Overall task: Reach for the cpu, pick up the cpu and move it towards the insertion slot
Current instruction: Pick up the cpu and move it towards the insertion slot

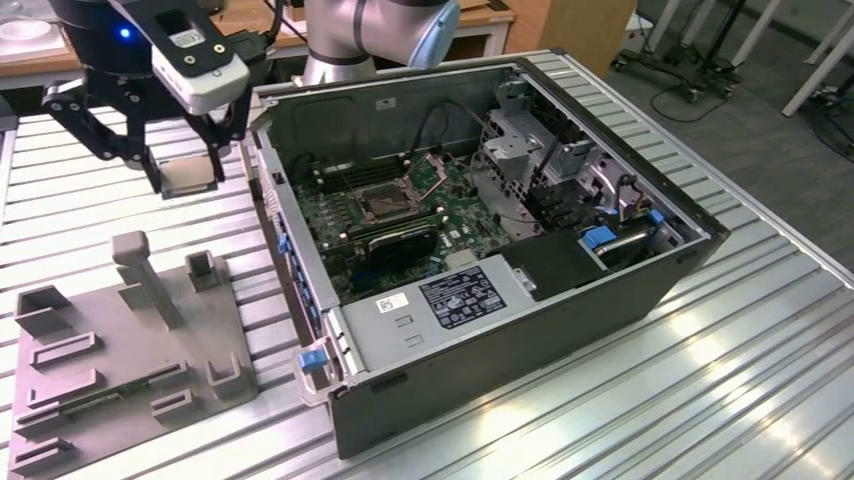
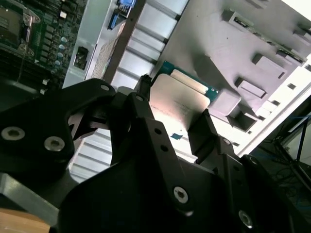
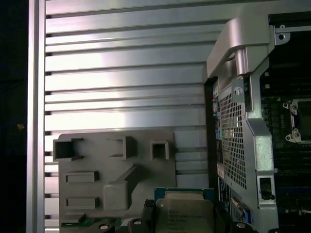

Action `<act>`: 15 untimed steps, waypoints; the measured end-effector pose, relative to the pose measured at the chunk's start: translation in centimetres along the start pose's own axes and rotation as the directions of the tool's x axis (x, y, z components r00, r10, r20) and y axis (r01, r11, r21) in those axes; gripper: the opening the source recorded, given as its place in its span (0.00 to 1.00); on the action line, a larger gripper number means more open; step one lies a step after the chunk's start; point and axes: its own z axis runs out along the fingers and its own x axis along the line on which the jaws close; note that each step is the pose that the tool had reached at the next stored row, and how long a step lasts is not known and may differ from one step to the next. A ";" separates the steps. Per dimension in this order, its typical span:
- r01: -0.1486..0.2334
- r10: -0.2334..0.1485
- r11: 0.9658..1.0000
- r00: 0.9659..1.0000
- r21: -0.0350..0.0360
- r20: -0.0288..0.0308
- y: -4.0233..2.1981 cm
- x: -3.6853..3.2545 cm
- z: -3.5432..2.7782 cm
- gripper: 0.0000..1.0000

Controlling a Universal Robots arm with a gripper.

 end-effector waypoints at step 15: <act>0.000 0.000 1.000 1.000 0.001 0.000 1.61 -2.95 0.13 0.55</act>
